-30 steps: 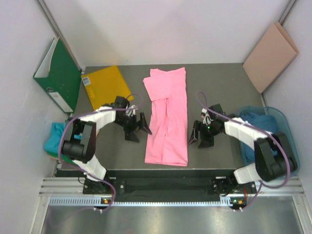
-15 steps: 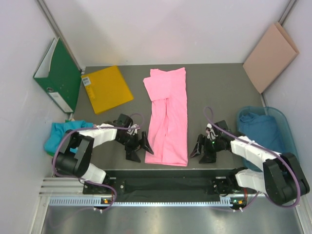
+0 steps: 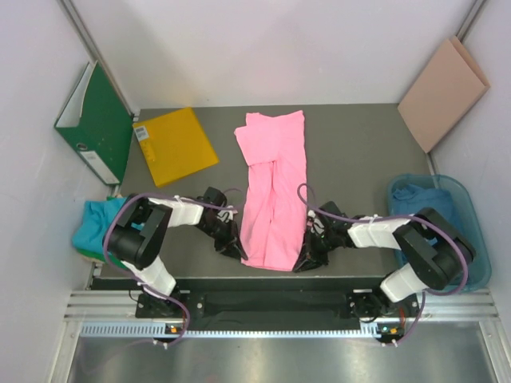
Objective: Fold and stack the t-shirts
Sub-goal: Grab the bottom of the folded rectangular tshirt with both arms, then fold the folded rectangular tshirt in 1/3 of the way, then grab one side of the 2/3 rectangular tshirt with both arms, then fold the long partially folded tshirt into a neat square, then smooth out wrinkles on the folded tshirt
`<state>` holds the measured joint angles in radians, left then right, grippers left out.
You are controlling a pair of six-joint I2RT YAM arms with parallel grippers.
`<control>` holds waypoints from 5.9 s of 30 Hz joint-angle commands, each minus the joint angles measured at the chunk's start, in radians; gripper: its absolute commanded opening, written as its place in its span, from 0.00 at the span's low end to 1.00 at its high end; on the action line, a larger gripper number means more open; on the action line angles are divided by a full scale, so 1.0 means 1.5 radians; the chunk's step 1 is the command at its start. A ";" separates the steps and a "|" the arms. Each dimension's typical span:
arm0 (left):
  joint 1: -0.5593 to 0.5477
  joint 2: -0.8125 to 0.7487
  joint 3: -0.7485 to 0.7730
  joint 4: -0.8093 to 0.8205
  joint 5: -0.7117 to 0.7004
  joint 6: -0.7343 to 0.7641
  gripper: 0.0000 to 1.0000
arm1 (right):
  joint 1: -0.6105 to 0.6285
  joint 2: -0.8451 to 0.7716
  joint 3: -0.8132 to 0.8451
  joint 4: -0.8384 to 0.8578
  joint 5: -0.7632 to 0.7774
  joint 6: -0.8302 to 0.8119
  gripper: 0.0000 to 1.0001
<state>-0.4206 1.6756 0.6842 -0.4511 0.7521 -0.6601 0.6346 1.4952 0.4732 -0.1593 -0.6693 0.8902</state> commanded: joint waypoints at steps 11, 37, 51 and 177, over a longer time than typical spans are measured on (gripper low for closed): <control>-0.002 -0.151 0.063 -0.215 -0.081 0.059 0.00 | 0.019 -0.154 0.093 -0.223 0.132 -0.050 0.00; 0.079 0.369 0.949 -0.327 -0.082 0.067 0.00 | -0.177 0.311 0.838 -0.426 0.270 -0.386 0.00; 0.148 0.451 1.003 -0.222 -0.045 0.028 0.99 | -0.202 0.348 0.868 -0.227 0.323 -0.342 0.78; 0.170 0.390 0.761 0.073 0.001 -0.119 0.99 | -0.170 0.527 0.949 0.050 -0.170 -0.096 0.00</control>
<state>-0.1627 2.2173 1.7706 -0.5087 0.7185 -0.7444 0.3729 2.3257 1.8935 -0.1604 -0.8574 0.7113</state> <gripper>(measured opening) 0.987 0.004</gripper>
